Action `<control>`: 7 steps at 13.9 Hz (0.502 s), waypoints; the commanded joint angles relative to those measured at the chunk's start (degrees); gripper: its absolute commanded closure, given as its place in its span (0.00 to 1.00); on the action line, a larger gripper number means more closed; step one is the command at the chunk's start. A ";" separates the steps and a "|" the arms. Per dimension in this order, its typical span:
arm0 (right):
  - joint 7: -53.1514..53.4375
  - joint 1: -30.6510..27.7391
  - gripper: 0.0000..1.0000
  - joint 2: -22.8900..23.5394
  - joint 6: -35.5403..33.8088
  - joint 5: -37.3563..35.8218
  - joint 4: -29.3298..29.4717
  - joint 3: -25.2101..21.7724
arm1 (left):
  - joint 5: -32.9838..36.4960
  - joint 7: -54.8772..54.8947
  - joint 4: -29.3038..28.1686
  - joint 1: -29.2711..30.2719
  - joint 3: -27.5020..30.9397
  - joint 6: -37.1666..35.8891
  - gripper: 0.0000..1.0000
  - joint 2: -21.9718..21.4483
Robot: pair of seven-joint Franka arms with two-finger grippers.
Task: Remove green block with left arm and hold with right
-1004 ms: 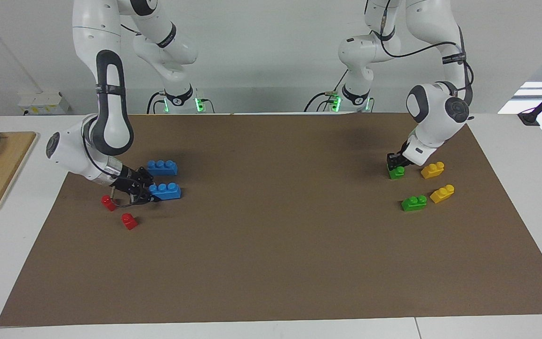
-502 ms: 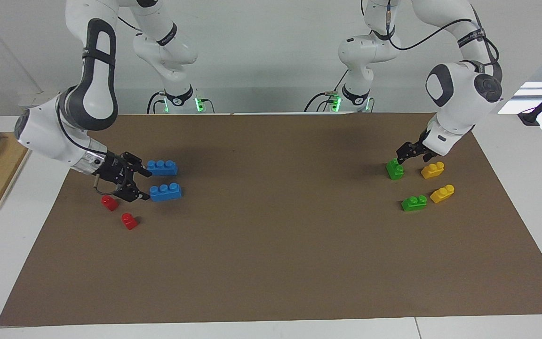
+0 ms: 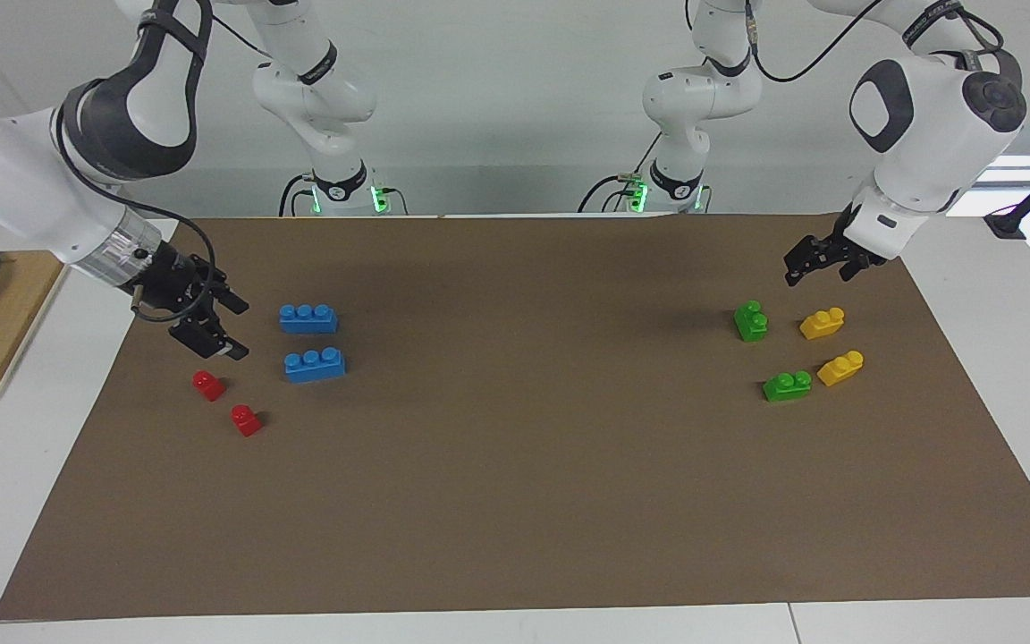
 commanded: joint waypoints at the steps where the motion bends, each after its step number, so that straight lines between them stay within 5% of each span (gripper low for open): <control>1: -10.71 1.15 0.00 -0.72 -4.35 -7.03 5.18 0.84 | 0.62 -1.42 3.98 -0.53 -0.13 -3.05 0.00 1.34; 7: -35.83 4.06 0.00 -5.91 -9.62 -17.14 6.33 1.11 | 0.62 -1.51 15.32 -4.47 1.36 -9.83 0.00 7.40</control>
